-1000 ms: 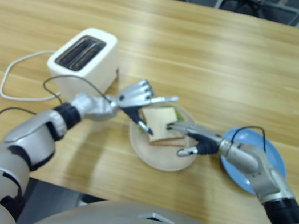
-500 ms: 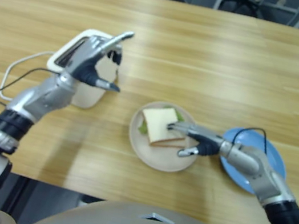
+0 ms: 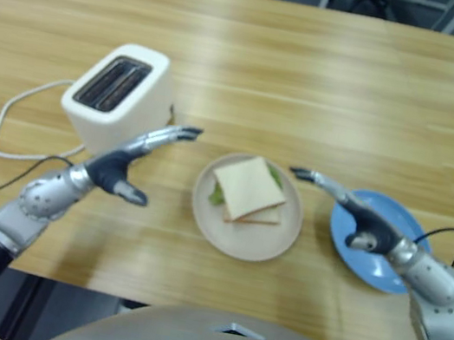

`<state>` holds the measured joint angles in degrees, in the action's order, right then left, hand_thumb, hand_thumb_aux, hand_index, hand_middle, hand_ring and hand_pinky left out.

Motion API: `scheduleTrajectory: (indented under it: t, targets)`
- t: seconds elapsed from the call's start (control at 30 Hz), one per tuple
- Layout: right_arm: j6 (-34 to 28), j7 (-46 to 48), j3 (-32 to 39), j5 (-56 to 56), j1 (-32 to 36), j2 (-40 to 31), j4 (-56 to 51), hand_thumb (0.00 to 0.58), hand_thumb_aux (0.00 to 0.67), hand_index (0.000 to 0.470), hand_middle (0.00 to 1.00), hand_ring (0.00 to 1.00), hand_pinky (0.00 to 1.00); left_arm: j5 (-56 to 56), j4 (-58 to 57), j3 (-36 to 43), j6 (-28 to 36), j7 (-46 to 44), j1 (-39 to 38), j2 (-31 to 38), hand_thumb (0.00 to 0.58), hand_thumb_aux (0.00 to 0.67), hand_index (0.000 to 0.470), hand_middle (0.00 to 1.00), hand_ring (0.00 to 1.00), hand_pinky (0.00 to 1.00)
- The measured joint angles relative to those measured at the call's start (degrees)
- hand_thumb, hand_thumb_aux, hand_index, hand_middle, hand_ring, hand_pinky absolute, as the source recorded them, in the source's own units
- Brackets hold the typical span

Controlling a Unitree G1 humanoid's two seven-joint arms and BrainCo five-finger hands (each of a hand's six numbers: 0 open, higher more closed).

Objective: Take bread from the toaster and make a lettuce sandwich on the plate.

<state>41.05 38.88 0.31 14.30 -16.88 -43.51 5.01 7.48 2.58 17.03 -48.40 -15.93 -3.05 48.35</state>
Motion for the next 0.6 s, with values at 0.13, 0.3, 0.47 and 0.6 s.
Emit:
scheduleTrajectory:
  t: [0.13,0.3,0.47,0.6]
  targets:
    - [0.2,4.1,0.4,-0.8,-2.3,-1.1,-3.4,0.580,0.670,0.460,1.00,1.00,1.00,-5.6,-2.8,0.5,-0.4,-4.3,-1.4,-1.8,0.580,0.670,0.460,1.00,1.00,1.00]
    - [-0.2,8.7,4.0,-4.5,-3.8,-2.4,-7.3,0.580,0.670,0.460,1.00,1.00,1.00,-14.0,-9.7,5.0,-0.7,-9.9,-1.7,-4.8,0.580,0.670,0.460,1.00,1.00,1.00]
    - [-1.1,13.2,7.4,-5.5,-3.0,-3.2,-8.9,0.580,0.670,0.460,1.00,1.00,1.00,-12.9,-13.6,10.3,-0.3,-18.0,-1.6,-6.9,0.580,0.670,0.460,1.00,1.00,1.00]
    - [-1.6,14.5,10.3,-7.0,0.0,-0.7,-11.1,0.580,0.670,0.460,1.00,1.00,1.00,-11.9,-18.8,11.6,0.8,-21.9,0.2,-9.8,0.580,0.670,0.460,1.00,1.00,1.00]
